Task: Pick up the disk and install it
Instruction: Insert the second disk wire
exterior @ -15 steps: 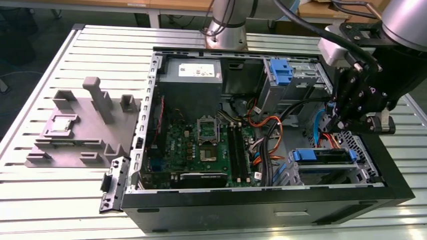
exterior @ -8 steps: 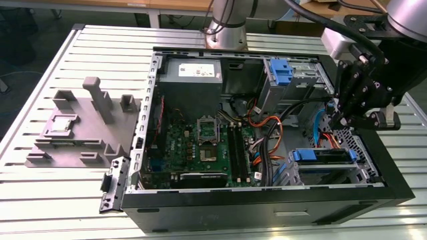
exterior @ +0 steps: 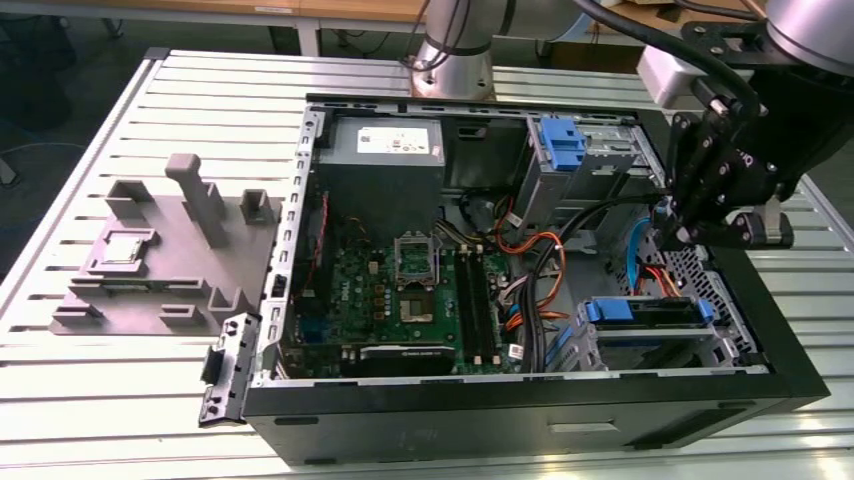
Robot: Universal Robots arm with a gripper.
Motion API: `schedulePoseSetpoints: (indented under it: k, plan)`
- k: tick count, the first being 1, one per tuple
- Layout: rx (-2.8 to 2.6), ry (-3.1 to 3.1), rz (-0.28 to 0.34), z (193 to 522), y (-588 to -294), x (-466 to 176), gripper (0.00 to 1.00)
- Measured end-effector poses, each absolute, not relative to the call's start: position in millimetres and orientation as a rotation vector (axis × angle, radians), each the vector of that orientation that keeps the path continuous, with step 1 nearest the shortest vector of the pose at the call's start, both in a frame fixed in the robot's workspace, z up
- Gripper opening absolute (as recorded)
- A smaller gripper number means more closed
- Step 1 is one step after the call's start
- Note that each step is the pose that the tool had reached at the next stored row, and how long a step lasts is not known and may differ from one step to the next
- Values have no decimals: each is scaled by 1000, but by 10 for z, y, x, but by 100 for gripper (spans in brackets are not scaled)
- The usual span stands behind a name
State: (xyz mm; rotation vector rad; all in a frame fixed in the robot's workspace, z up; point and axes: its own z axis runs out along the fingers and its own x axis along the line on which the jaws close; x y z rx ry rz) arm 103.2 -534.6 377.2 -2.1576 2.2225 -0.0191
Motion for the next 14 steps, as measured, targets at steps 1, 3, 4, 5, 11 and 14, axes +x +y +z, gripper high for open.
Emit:
schedulePoseSetpoints:
  k: [1,3,4,5,11,14]
  plan:
    - [-2158,2223,-19,3772,-5329,1032,10]
    - [-2158,2223,-19,3773,-5297,1032,10]
    - [-2158,2223,-19,3773,-5281,1031,10]
    - [-2158,2223,-19,3773,-5269,1032,10]
    - [-2158,2223,-19,3772,-5256,1031,10]
    - [-2158,2223,-19,3773,-5255,1031,10]
